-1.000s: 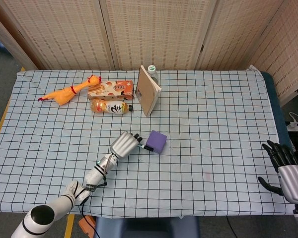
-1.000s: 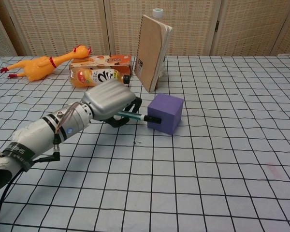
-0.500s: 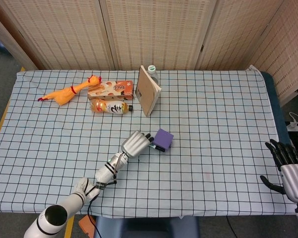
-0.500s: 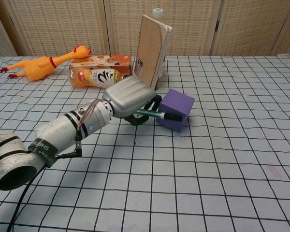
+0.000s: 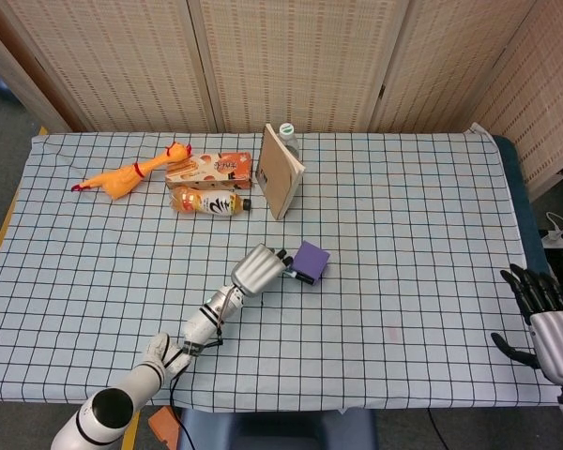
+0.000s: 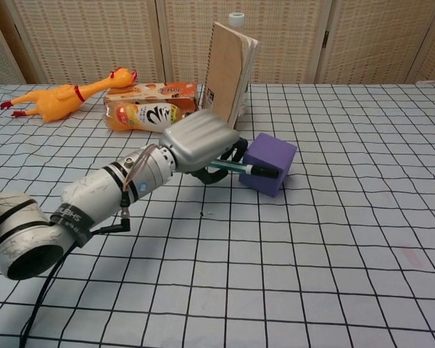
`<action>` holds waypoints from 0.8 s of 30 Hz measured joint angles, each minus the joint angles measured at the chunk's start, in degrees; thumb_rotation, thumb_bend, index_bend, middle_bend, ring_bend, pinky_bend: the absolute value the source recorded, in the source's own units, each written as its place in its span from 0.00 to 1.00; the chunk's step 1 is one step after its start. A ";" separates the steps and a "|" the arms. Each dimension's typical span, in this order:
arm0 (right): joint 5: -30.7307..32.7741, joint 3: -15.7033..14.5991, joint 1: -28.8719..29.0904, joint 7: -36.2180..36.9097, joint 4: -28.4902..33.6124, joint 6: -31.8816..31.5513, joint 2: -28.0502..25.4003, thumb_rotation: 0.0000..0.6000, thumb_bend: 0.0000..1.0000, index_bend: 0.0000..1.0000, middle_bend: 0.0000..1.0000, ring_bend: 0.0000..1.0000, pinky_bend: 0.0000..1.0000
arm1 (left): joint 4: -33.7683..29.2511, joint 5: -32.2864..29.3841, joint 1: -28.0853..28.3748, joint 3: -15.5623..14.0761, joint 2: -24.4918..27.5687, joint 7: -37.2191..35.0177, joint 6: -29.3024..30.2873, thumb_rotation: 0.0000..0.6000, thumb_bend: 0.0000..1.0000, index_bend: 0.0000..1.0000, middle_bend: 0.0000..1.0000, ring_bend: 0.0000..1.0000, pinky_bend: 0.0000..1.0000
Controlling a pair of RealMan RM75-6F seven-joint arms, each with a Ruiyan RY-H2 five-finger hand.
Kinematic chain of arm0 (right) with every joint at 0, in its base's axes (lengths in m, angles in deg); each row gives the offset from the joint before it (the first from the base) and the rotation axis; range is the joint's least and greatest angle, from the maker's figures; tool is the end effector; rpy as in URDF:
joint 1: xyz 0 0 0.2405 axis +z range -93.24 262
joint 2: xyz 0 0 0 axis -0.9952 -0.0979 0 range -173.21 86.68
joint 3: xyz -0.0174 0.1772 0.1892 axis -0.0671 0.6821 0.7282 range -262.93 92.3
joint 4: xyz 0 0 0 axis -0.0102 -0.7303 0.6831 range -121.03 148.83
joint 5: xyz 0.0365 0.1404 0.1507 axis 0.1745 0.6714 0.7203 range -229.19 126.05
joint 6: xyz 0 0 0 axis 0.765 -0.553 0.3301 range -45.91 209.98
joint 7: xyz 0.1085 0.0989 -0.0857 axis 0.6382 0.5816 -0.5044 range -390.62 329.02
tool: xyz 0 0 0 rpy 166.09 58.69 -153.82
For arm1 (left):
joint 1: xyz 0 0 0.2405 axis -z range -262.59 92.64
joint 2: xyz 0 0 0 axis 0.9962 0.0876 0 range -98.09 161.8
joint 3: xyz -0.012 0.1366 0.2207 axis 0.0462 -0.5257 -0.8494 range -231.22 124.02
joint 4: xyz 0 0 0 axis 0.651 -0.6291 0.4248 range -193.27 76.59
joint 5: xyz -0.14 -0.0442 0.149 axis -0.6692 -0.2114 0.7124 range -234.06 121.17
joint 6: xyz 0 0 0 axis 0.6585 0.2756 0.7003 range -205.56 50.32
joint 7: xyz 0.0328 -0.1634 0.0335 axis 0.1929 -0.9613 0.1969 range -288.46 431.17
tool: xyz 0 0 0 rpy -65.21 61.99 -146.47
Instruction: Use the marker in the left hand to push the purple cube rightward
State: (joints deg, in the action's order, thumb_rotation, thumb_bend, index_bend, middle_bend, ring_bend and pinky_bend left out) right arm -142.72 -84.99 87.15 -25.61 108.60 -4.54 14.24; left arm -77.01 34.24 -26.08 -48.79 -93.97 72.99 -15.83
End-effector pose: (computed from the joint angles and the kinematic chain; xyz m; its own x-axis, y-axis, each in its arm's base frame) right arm -0.3092 -0.1861 0.1852 0.3870 -0.0370 0.9213 -0.9212 -0.0602 0.3845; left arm -0.0643 0.4108 -0.1379 0.6518 -0.2101 0.7287 0.4594 -0.6551 -0.5998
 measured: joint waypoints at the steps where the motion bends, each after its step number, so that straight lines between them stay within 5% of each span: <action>1: -0.16 -0.05 -0.03 -0.02 0.02 -0.07 0.00 1.00 0.13 0.00 0.00 0.00 0.00 | -0.09 -0.06 -0.44 -0.10 0.28 0.15 0.21 1.00 0.62 0.77 0.79 0.71 0.83; 13: -2.01 -0.86 0.52 -0.85 0.22 0.96 0.54 1.00 0.13 0.00 0.00 0.00 0.00 | -9.56 0.58 -7.88 -2.65 9.01 4.13 7.47 1.00 0.62 0.77 0.79 0.71 0.83; 24: -4.38 -1.84 1.11 -2.20 0.59 1.64 1.42 1.00 0.13 0.00 0.00 0.00 0.00 | -27.32 -0.31 -22.16 -6.43 27.57 10.77 15.63 1.00 0.61 0.77 0.79 0.71 0.83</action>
State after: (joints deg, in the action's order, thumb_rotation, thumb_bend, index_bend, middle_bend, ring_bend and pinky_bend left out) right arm -147.10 -86.82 88.26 -27.81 109.19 -2.90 15.66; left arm -104.33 33.92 -48.24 -55.22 -66.40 83.76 -0.19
